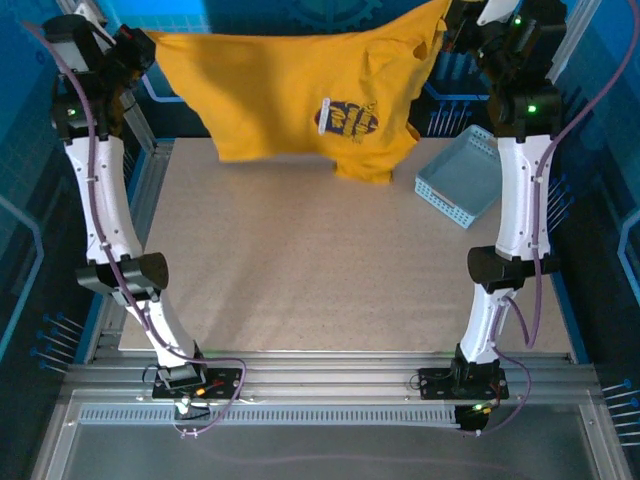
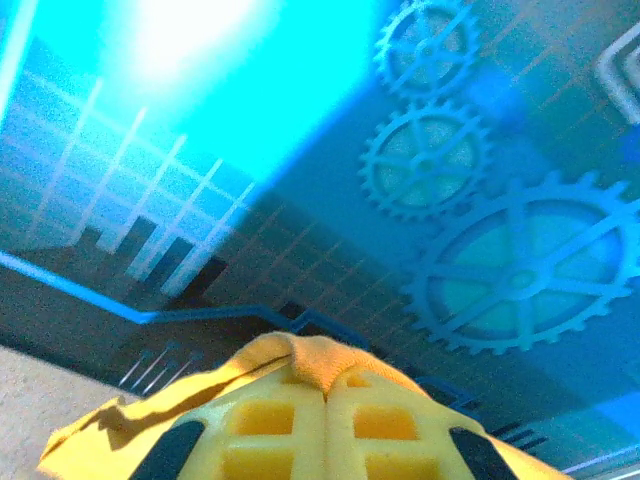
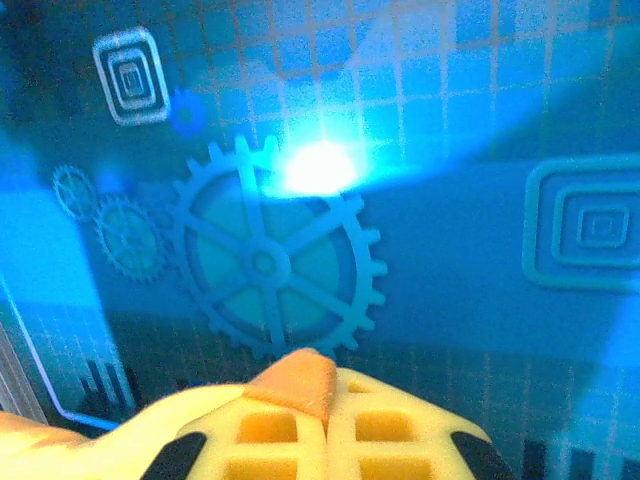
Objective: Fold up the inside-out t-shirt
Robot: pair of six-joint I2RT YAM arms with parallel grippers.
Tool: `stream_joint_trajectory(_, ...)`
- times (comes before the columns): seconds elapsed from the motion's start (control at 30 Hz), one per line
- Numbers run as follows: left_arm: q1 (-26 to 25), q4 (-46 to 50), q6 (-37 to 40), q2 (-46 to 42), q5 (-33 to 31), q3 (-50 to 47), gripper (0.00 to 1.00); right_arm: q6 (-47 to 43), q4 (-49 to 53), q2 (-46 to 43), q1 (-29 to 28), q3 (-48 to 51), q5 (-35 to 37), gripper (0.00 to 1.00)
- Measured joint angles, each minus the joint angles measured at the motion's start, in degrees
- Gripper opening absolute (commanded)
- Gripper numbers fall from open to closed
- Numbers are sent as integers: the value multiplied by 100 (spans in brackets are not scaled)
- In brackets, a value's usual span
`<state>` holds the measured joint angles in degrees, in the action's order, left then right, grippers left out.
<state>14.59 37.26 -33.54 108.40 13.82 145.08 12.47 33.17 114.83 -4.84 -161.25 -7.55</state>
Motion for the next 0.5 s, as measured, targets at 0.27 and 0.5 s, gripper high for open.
stream_joint_trajectory(0.27,48,-835,72,-1921,411,-2693,0,146,326,-664,42,573,-457,0)
stream_joint_trajectory(0.5,50,-1958,39,-3912,846,-7036,0,94,459,-3060,-234,5348,-452,0)
